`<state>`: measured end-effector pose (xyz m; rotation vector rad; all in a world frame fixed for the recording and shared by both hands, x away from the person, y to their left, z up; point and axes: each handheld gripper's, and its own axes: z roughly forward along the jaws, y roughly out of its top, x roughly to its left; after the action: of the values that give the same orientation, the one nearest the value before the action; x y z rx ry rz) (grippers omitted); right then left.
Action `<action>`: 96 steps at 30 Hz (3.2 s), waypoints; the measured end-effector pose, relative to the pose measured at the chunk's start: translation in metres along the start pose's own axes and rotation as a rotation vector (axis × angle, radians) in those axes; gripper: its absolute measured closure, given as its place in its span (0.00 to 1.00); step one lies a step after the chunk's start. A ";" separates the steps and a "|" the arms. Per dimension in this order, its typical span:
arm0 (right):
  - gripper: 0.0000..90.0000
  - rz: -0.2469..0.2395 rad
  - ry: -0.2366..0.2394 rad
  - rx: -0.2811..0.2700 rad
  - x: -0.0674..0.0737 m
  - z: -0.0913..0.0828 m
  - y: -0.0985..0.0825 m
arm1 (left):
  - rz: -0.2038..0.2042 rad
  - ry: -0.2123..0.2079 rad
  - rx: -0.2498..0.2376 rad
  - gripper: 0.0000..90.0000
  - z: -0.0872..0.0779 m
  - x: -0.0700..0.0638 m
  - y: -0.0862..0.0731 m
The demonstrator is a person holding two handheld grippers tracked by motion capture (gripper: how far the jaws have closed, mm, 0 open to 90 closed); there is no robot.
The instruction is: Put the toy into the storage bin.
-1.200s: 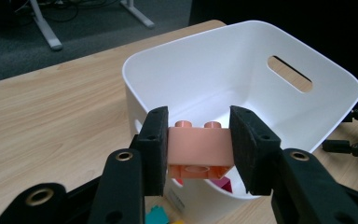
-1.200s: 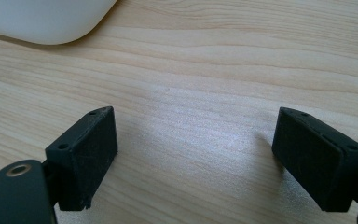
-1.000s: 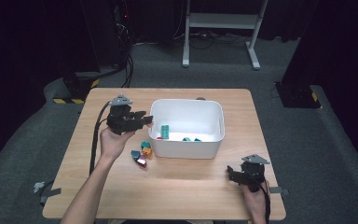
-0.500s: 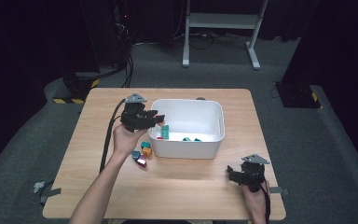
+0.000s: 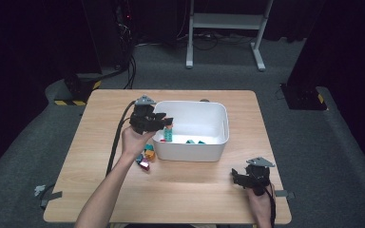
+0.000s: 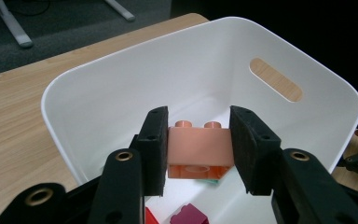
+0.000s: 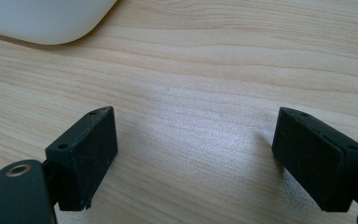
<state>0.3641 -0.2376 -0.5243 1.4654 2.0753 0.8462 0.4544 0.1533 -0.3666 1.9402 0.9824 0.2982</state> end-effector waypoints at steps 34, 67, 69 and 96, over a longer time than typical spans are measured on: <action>0.15 0.000 0.000 0.000 0.000 0.000 0.000 | 0.016 0.084 -0.038 0.38 -0.025 -0.001 -0.011; 0.15 0.005 -0.004 0.000 0.001 0.000 0.000 | -0.099 0.218 -0.111 0.36 -0.096 0.031 -0.085; 0.15 0.005 -0.004 0.000 0.001 0.000 0.000 | -0.106 0.216 -0.107 0.36 -0.095 0.032 -0.093; 0.15 0.005 -0.005 0.000 0.001 0.000 0.000 | -0.154 0.253 0.021 0.37 -0.049 0.034 -0.153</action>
<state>0.3645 -0.2369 -0.5244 1.4713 2.0687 0.8434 0.3705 0.2500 -0.4700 1.8633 1.2970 0.4536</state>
